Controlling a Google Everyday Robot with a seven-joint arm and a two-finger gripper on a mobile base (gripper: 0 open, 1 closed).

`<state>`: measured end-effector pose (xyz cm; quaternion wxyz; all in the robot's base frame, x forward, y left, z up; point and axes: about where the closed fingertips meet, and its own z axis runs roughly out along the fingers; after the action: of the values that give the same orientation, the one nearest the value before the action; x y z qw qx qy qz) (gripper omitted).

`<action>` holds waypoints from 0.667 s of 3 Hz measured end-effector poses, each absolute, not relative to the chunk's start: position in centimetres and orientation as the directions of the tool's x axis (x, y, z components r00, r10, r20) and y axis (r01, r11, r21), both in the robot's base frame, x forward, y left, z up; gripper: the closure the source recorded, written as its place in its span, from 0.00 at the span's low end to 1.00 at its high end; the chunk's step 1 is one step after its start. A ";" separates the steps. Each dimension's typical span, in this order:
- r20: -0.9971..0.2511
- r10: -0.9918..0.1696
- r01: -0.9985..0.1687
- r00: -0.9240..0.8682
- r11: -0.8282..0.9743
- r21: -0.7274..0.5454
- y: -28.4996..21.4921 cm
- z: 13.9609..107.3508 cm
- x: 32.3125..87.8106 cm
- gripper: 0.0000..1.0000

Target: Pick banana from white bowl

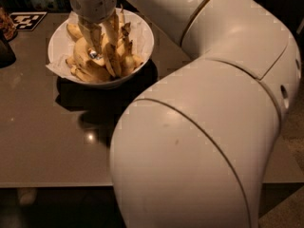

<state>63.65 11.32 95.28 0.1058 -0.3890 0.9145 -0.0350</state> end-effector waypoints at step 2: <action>-0.147 -0.638 -0.592 -0.756 0.762 -0.263 11.7 94.9 64.6 0.47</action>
Offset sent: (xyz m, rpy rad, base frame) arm -0.0182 -0.0231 -0.0049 -0.2746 0.0105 -0.2474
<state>64.62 11.71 94.94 0.1143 -0.3300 0.9316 -0.1007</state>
